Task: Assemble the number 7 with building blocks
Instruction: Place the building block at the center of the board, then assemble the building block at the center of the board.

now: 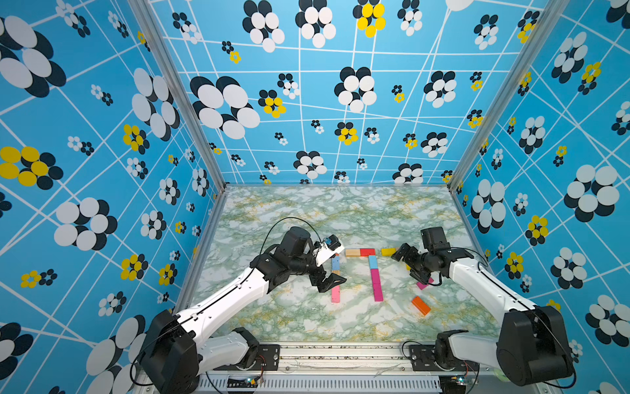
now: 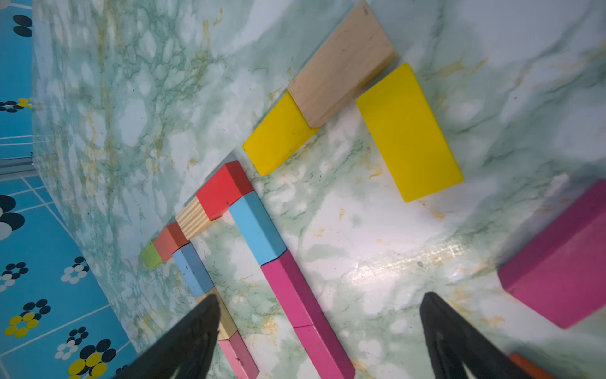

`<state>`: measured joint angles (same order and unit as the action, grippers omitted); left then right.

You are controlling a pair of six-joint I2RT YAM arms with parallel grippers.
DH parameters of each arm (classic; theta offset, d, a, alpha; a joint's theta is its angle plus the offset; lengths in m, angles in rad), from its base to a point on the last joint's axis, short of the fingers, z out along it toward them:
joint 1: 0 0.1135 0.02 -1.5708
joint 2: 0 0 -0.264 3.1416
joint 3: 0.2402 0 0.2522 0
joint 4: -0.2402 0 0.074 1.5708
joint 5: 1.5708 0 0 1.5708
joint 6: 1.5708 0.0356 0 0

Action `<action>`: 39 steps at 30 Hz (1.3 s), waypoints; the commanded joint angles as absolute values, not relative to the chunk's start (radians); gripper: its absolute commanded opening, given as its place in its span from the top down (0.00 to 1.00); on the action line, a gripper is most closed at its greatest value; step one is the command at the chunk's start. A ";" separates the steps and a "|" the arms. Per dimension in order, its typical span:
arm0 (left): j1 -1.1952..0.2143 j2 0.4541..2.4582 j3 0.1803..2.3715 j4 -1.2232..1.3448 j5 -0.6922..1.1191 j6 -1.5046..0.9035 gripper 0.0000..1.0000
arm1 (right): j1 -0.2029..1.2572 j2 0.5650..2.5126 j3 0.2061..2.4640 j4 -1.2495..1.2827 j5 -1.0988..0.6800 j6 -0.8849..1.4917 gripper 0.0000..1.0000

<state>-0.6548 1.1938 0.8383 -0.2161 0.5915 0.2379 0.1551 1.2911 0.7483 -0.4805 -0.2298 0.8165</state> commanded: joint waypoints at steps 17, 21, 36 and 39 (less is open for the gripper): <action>-0.672 1.161 0.825 -0.250 0.598 0.318 0.01 | 0.070 1.441 0.723 -0.362 -0.278 0.746 0.05; -0.672 1.162 0.824 -0.252 0.594 0.322 0.01 | 0.052 1.466 0.724 -0.348 -0.284 0.733 0.06; -0.672 1.170 0.822 -0.256 0.582 0.330 0.01 | 0.021 1.548 0.755 -0.314 -0.309 0.701 0.06; -0.672 1.170 0.822 -0.256 0.581 0.332 0.01 | 0.020 1.552 0.758 -0.314 -0.310 0.699 0.06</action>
<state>-0.6647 1.1790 0.8383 -0.2340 0.5869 0.3119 0.0273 1.5192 0.7647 -0.2985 -0.3161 0.7181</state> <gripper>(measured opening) 0.991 0.937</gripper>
